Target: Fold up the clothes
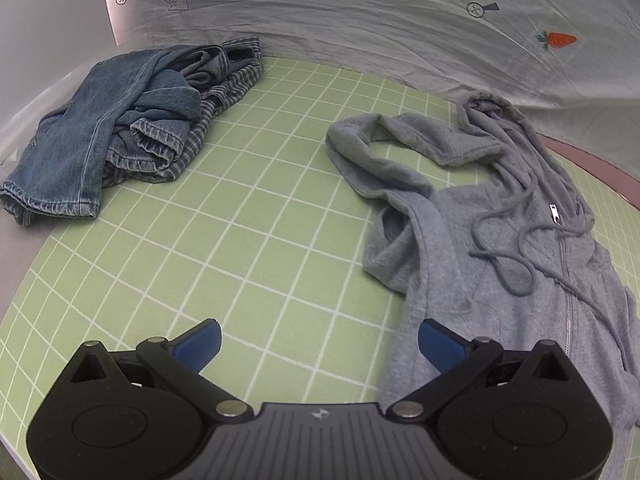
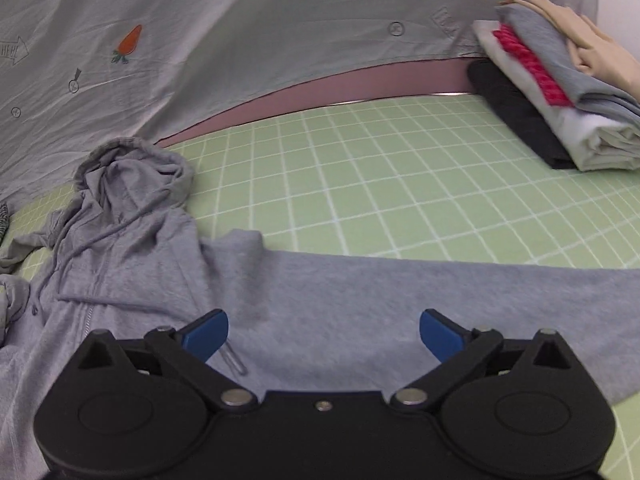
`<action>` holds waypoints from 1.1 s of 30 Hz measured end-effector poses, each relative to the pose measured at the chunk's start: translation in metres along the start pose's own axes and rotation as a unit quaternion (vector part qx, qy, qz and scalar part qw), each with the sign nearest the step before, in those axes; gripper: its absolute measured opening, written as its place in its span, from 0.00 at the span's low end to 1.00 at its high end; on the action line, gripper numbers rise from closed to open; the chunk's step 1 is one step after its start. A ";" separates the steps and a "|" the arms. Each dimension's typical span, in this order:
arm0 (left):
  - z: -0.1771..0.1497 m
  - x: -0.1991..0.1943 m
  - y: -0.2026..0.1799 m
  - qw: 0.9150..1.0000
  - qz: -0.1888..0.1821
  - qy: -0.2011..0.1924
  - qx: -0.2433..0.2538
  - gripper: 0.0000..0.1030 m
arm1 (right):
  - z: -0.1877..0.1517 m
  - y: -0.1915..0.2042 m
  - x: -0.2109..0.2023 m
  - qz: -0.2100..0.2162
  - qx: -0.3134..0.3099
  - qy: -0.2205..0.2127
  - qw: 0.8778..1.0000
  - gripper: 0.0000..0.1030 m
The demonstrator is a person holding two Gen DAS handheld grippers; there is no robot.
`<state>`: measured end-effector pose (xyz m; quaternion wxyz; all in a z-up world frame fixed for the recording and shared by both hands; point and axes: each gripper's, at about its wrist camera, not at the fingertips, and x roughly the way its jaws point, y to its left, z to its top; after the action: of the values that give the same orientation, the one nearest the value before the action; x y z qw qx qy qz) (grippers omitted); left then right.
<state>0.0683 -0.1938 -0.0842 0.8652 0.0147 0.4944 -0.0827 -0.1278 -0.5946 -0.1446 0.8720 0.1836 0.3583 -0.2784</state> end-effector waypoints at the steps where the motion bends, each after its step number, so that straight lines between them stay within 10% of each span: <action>1: 0.008 0.006 0.003 1.000 0.001 -0.003 -0.004 1.00 | 0.007 0.012 0.007 0.003 -0.002 0.000 1.000 1.00; 15: 0.137 0.117 0.005 0.998 -0.028 0.007 -0.054 0.98 | 0.072 0.094 0.107 -0.033 -0.071 0.013 0.997 1.00; 18: 0.148 0.131 -0.005 0.998 -0.039 0.004 -0.047 0.76 | 0.070 0.098 0.106 -0.037 -0.085 0.012 0.996 1.00; 22: 0.144 0.130 -0.004 0.999 -0.019 -0.004 -0.043 0.12 | 0.063 0.100 0.096 -0.039 -0.103 0.011 0.994 1.00; 33: 0.070 0.050 0.072 0.989 0.145 -0.027 -0.026 0.10 | 0.015 0.094 0.047 -0.041 -0.132 0.014 0.990 1.00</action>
<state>0.1642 -0.1363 -0.0950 0.8813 0.0614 0.4651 0.0560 -0.0345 -0.5455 -0.1575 0.8713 0.0564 0.4116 -0.2612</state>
